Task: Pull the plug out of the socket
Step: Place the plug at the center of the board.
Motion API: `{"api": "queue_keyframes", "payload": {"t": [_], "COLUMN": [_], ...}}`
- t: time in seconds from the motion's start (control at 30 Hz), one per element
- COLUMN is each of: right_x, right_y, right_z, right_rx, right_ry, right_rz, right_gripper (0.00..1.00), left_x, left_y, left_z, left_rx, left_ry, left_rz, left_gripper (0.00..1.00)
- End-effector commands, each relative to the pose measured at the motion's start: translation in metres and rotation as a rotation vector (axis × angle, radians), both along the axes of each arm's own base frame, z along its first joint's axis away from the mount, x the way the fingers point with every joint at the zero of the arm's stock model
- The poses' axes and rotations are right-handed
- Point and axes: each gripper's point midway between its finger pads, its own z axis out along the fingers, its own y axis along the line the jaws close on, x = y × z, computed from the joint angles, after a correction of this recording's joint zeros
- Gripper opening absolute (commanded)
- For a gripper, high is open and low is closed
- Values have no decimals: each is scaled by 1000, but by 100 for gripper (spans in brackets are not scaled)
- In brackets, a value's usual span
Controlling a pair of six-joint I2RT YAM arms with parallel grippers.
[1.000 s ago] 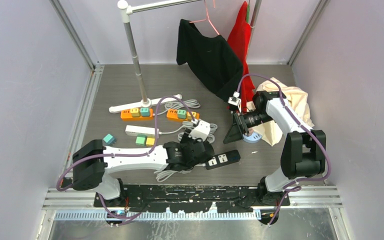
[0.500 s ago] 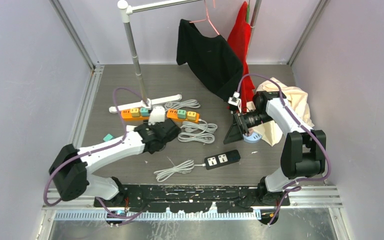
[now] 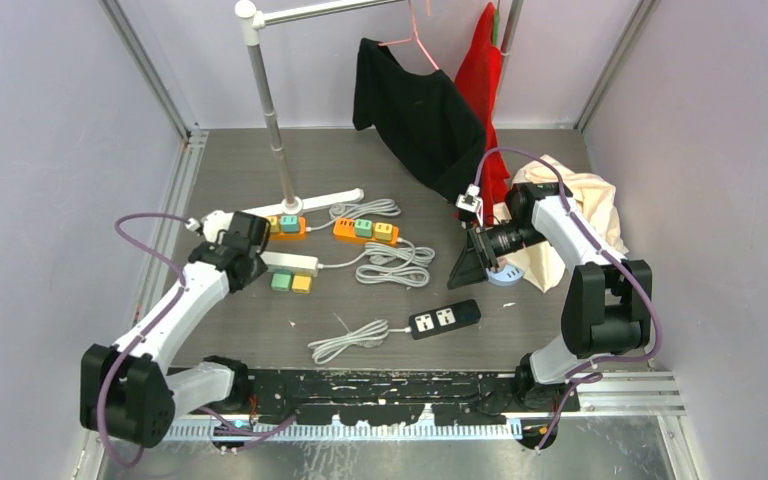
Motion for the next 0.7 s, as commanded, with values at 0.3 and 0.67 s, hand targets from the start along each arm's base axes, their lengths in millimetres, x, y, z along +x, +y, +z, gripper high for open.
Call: {"api": "queue_keyframes", "payload": {"t": [0.3, 0.67], "right_x": [-3, -5], "right_y": [2, 2], "right_z": [17, 18], "right_rx": [39, 47], "right_ry": [-71, -83], "right_rz": [7, 18], "right_gripper": [76, 76], "left_x": [19, 29], "left_y": [66, 97], "left_z": [-28, -47], "left_rx": [-303, -404], "left_ry": [110, 151], "left_rz": [373, 491], "left_gripper": [0, 7]}}
